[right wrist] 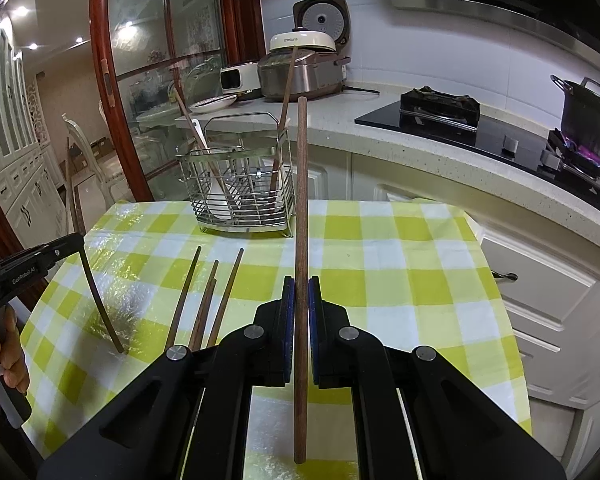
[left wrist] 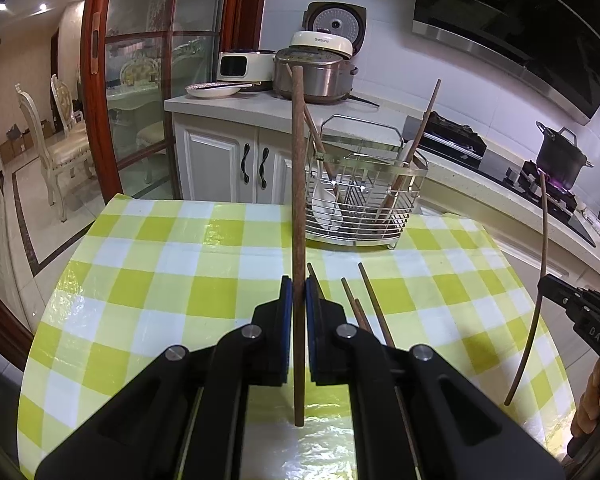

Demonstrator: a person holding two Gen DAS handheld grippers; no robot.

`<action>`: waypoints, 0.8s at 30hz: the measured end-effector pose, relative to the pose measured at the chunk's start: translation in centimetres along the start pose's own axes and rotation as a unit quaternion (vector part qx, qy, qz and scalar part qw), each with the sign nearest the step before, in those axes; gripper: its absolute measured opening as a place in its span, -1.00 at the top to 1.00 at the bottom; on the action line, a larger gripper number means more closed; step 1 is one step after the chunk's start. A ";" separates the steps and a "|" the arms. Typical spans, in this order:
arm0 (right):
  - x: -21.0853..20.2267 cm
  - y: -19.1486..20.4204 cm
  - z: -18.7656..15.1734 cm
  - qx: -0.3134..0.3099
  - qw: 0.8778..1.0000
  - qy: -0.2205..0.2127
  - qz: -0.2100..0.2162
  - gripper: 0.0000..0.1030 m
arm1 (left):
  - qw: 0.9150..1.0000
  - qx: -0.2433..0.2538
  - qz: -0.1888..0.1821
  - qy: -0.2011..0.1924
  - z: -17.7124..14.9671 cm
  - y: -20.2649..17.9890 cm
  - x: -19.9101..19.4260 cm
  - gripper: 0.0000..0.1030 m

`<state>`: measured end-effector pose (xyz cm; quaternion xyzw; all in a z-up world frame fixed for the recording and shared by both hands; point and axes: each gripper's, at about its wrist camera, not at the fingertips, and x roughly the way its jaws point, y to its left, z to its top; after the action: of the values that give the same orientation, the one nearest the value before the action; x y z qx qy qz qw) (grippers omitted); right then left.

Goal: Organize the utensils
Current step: 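Carry the chopstick upright with the left tool into the wire rack and open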

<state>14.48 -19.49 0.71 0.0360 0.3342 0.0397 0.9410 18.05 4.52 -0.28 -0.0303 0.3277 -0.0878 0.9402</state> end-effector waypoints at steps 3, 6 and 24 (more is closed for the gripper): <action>0.0 0.1 0.0 -0.001 1.000 -0.002 0.001 0.89 | 1.000 0.000 0.000 -0.002 0.0 0.0 -0.2 0.87; 0.1 0.1 0.0 0.002 1.000 -0.004 0.001 0.88 | 1.000 0.000 -0.001 -0.003 0.0 0.0 -0.2 0.87; 1.4 1.7 10.4 -0.015 0.996 -0.085 0.025 0.89 | 0.995 0.035 -0.037 -0.086 7.9 -3.4 -1.1 0.87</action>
<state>22.06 -18.13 8.10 0.0331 0.2516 0.0647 0.9651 21.64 1.35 6.97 -0.0172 0.2406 -0.1310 0.9616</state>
